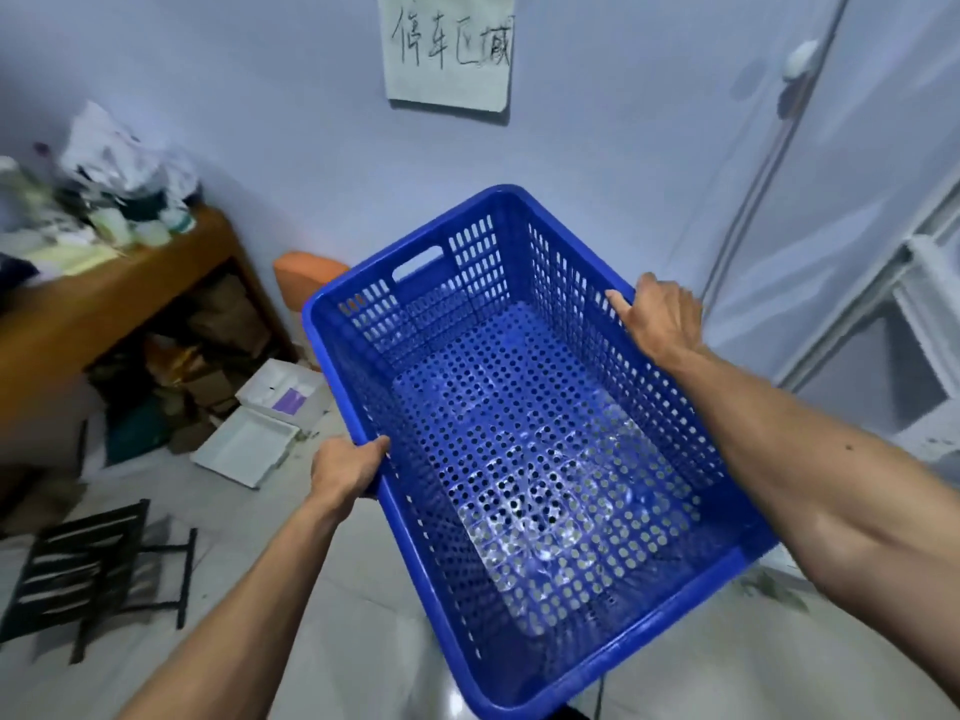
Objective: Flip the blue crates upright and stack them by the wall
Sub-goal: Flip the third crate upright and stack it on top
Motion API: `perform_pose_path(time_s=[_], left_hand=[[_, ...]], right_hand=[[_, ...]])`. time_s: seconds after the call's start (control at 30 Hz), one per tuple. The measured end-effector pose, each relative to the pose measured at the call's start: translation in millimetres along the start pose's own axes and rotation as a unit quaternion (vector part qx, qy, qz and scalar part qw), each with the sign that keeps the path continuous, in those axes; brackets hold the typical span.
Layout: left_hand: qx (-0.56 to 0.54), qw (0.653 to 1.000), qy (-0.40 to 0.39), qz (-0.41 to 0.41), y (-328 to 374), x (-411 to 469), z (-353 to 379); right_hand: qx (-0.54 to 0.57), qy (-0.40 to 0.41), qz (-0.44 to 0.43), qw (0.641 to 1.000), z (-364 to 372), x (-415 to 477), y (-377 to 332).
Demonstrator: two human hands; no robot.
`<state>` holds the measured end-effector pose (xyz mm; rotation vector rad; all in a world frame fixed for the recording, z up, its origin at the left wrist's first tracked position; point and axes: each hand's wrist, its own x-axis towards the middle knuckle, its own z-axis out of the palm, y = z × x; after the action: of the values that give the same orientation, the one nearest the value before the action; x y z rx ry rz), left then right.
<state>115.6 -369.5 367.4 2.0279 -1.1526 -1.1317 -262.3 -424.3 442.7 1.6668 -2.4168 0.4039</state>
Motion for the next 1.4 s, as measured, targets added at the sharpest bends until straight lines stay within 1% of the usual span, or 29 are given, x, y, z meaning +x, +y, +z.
perform_pose_path(time_s=[0.23,0.37,0.57,0.67,0.77,0.93,1.07,1.2,1.33,1.4], left_hand=[[-0.039,0.997,0.028,-0.053,56.9,59.5,26.4],[-0.064,0.995,0.012,-0.073,74.2,94.7,35.9],[-0.071,0.993,-0.003,-0.095,82.0,140.2,55.4],[-0.068,0.995,-0.004,-0.070,80.3,149.2,65.4],[-0.054,0.997,-0.005,-0.051,78.5,153.1,76.7],[-0.106,0.992,-0.017,-0.071,93.9,171.0,95.5],[-0.163,0.981,-0.047,-0.091,113.8,184.3,110.2],[-0.196,0.969,-0.078,-0.129,123.6,194.5,119.5],[-0.198,0.956,-0.136,-0.169,134.7,201.8,121.7],[-0.189,0.953,-0.146,-0.184,134.0,199.4,129.0]], right_hand=[[-0.022,0.003,-0.084,0.996,20.4,128.4,-33.4],[-0.039,0.016,-0.125,0.991,26.4,193.5,-61.9],[0.009,0.014,-0.103,0.995,59.9,257.5,-134.3],[0.013,0.007,-0.088,0.996,80.0,279.4,-161.6],[0.020,0.011,-0.095,0.995,99.0,297.9,-179.8],[-0.010,-0.017,-0.090,0.996,131.8,336.7,-177.9],[-0.020,-0.028,-0.105,0.994,156.7,365.7,-170.3],[-0.026,-0.043,-0.113,0.992,175.3,386.8,-157.5],[-0.022,-0.058,-0.136,0.989,190.0,400.7,-156.1],[-0.025,-0.081,-0.143,0.986,198.7,402.3,-153.1]])
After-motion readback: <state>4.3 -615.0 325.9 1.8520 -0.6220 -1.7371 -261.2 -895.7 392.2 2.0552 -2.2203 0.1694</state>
